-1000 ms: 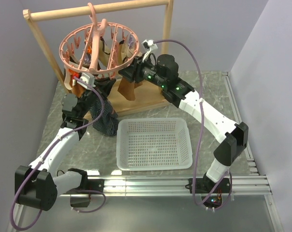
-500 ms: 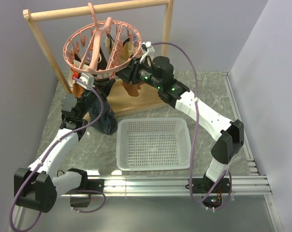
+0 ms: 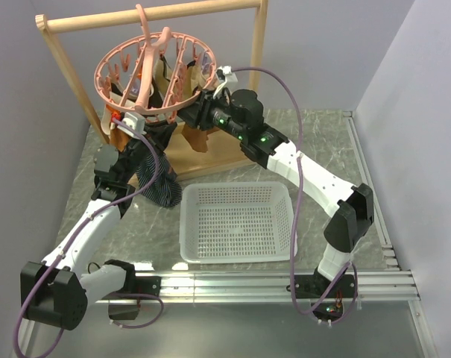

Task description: Clip the underwear to the hanger

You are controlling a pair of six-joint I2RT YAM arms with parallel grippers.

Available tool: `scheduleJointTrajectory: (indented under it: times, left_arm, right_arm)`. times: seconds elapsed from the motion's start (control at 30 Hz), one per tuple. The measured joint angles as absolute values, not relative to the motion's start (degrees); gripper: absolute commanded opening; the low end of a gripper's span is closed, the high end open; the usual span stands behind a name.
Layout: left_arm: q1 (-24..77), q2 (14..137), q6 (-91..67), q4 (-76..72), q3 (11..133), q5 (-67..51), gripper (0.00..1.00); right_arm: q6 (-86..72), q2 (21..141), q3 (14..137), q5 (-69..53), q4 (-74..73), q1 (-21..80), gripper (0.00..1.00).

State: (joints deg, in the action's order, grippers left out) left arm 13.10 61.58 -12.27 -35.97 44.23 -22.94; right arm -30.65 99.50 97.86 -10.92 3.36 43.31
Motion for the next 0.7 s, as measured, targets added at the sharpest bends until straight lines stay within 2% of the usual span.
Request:
scheduleJointTrajectory:
  times: [0.43, 0.7]
  left_arm:
    - [13.47, 61.58, -12.49, -34.57, 44.88, -22.57, 0.0]
    - [13.5, 61.76, -12.75, -34.44, 45.04, -22.59, 0.0]
  right_arm:
    - [-30.59, 99.35, 94.94, -10.79, 5.76, 43.62, 0.37]
    - [-30.13, 96.82, 91.79, -12.19, 6.83, 43.07, 0.43]
